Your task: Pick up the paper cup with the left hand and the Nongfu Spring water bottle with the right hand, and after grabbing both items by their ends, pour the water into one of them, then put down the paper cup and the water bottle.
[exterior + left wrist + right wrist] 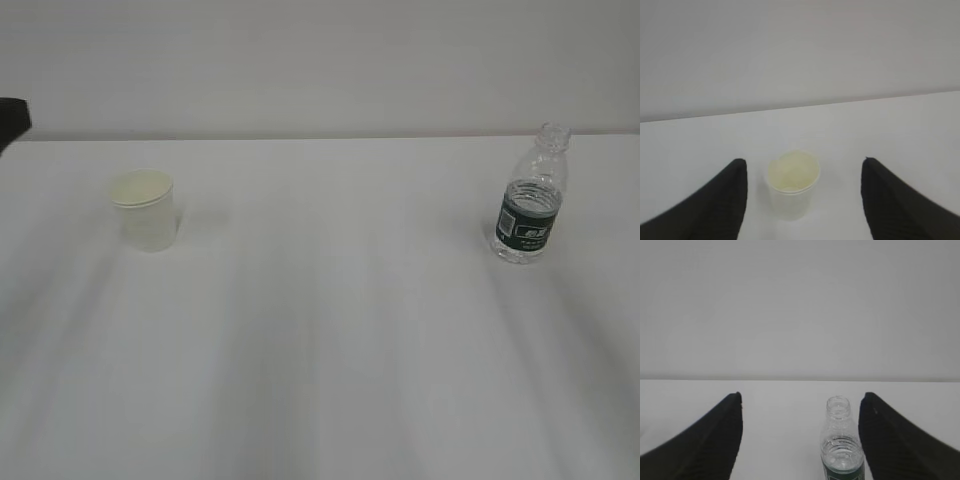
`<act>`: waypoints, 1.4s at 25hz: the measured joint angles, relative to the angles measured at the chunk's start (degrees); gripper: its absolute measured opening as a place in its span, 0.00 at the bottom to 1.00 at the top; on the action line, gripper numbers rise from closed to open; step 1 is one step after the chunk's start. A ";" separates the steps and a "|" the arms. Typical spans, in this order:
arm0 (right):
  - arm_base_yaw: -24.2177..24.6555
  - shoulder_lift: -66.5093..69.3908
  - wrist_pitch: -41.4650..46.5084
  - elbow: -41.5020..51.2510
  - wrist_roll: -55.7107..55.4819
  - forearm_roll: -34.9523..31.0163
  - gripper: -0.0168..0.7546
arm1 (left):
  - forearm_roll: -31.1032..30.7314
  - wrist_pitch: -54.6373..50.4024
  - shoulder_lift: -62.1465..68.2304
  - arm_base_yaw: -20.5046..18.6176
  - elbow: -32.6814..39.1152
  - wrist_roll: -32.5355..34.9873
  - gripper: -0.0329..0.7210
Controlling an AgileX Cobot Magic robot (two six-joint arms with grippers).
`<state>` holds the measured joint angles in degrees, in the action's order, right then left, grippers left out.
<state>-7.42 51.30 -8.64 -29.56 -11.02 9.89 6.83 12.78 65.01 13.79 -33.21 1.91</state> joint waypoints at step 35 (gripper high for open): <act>0.00 49.00 -55.98 15.29 6.85 -18.23 0.70 | -7.25 52.26 39.27 2.68 13.78 -10.20 0.68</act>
<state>-7.42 100.30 -64.62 -14.27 -4.17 -8.34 -0.43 65.04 104.27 16.47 -19.43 -8.29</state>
